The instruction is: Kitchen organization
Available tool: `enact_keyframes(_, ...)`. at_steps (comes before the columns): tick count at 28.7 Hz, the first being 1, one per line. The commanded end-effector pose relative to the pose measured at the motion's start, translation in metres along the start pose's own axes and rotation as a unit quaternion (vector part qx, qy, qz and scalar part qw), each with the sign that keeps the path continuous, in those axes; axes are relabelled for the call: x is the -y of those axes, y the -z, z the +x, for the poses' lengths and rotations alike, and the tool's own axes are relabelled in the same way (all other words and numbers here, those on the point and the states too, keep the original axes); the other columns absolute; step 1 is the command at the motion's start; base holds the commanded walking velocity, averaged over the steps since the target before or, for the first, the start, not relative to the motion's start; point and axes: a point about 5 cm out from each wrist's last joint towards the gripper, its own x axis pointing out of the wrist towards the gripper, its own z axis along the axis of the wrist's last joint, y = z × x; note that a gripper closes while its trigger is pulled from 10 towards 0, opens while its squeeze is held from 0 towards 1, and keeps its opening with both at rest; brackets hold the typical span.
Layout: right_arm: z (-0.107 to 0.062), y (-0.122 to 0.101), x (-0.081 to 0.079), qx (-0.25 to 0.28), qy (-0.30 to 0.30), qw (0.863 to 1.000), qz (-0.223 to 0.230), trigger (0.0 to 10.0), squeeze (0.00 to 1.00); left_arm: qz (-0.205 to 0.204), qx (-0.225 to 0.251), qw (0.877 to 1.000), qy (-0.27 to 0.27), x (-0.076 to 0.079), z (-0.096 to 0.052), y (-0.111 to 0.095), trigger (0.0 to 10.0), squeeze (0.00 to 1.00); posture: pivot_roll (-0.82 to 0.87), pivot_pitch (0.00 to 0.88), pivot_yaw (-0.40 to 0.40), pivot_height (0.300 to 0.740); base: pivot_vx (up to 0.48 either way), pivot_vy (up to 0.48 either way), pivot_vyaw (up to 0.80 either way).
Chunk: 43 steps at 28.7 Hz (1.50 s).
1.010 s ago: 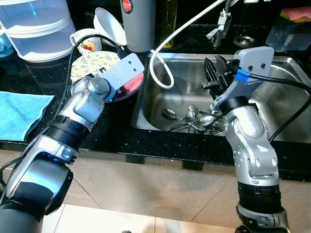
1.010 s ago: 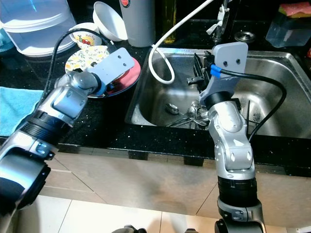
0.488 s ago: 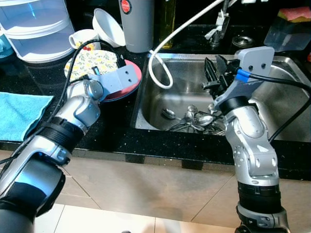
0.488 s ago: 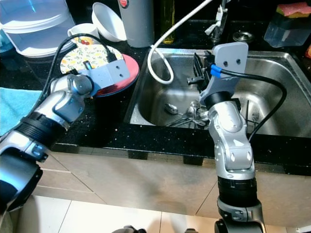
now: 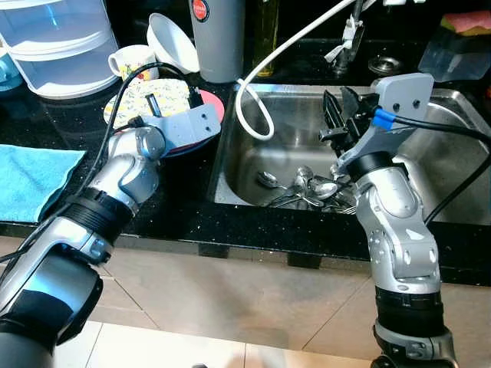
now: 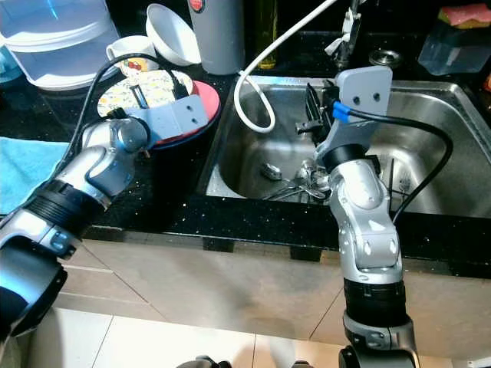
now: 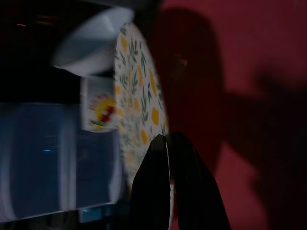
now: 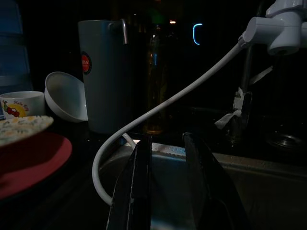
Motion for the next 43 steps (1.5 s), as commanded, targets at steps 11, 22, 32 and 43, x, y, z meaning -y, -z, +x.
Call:
enact_keyframes(11,0.002,-0.002,-0.002,0.006,-0.001,1.0,0.004,10.0,0.0,-0.008,0.063,0.99,-0.127,-0.031,-0.002,-0.028,10.0,0.0,0.05,0.128,0.074,0.74,0.0,0.0,0.0)
enact_keyframes(22,0.002,-0.002,-0.002,0.006,-0.001,1.0,0.004,10.0,0.0,-0.017,0.217,0.96,-0.176,-0.044,-0.022,-0.065,10.0,0.0,0.06,0.128,0.073,0.74,0.0,0.0,0.0)
enact_keyframes(32,0.002,-0.003,0.002,0.009,0.004,1.0,0.006,10.0,0.0,-0.012,0.292,0.941,-0.171,-0.03,-0.037,-0.081,10.0,0.0,0.06,0.116,0.075,0.74,0.0,0.0,0.0)
enact_keyframes(43,0.003,-0.01,0.013,0.027,0.031,0.997,0.066,10.0,0.0,-0.014,0.43,0.852,-0.299,-0.045,-0.07,-0.106,10.0,0.0,0.06,0.102,0.074,0.74,0.0,0.0,0.0)
